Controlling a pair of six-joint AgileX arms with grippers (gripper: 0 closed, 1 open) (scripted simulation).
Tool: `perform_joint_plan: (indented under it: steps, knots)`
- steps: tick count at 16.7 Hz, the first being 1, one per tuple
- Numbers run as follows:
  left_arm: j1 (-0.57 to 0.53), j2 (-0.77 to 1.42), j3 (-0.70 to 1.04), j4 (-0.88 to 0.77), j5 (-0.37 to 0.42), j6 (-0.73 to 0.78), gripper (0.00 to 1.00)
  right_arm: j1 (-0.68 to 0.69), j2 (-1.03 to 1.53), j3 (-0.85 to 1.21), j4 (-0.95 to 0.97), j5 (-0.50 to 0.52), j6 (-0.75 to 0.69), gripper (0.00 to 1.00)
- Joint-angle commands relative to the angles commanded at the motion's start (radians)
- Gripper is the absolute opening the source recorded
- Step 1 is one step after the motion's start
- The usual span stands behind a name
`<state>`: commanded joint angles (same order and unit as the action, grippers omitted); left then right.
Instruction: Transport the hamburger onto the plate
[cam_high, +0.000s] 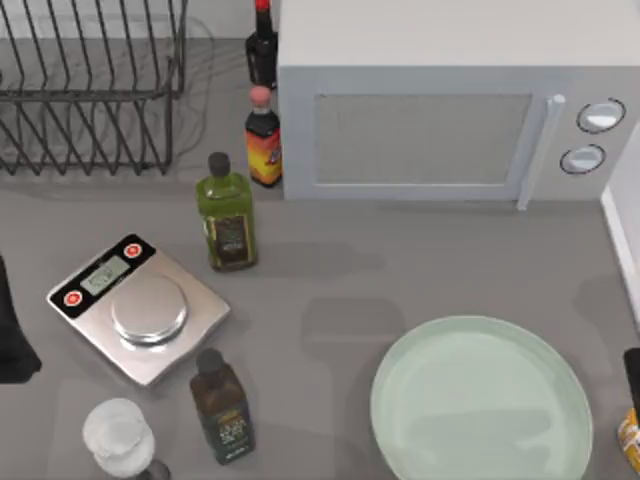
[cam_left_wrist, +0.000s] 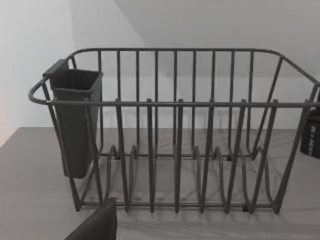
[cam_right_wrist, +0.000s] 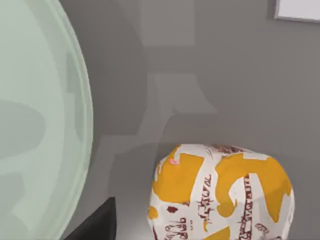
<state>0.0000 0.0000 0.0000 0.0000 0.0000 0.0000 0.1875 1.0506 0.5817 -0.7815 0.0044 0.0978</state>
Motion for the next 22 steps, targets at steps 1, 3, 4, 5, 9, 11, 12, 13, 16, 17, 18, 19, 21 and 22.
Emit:
perform_joint_plan:
  steps: [1,3,4,5,9,11,12,13,16,17,18,19,21,22]
  knots:
    - [0.0,0.0,0.0,0.0,0.0,0.0,1.0,0.012,0.064,0.036,-0.047,0.0,0.006,1.0]
    - [0.0,0.0,0.0,0.0,0.0,0.0,1.0,0.031,0.173,0.098,-0.124,0.0,0.016,1.0]
    - [0.0,0.0,0.0,0.0,0.0,0.0,1.0,0.039,0.213,0.123,-0.154,0.0,0.02,1.0]
    - [0.0,0.0,0.0,0.0,0.0,0.0,1.0,0.044,0.243,0.143,-0.177,0.0,0.023,1.0]
    - [0.0,0.0,0.0,0.0,0.0,0.0,1.0,0.051,0.28,0.166,-0.204,0.0,0.027,1.0]
    - [0.0,0.0,0.0,0.0,0.0,0.0,1.0,0.051,0.28,0.166,-0.204,0.0,0.027,1.0]
    - [0.0,0.0,0.0,0.0,0.0,0.0,1.0,0.047,0.277,0.163,-0.202,0.0,0.026,1.0]
    - [0.0,0.0,0.0,0.0,0.0,0.0,1.0,0.047,0.278,0.161,-0.199,0.0,0.026,1.0]
    - [0.0,0.0,0.0,0.0,0.0,0.0,1.0,0.049,0.315,0.124,-0.131,0.0,0.026,1.0]
    - [0.0,0.0,0.0,0.0,0.0,0.0,1.0,0.05,0.336,0.104,-0.087,0.0,0.026,1.0]
    - [0.0,0.0,0.0,0.0,0.0,0.0,1.0,0.05,0.36,0.081,-0.037,-0.001,0.027,1.0]
    - [0.0,0.0,0.0,0.0,0.0,0.0,1.0,0.051,0.386,0.057,0.016,-0.001,0.028,1.0]
    - [0.0,0.0,0.0,0.0,0.0,0.0,1.0,0.052,0.434,0.01,0.116,-0.001,0.03,1.0]
    - [0.0,0.0,0.0,0.0,0.0,0.0,1.0,0.052,0.455,-0.009,0.153,-0.001,0.031,1.0]
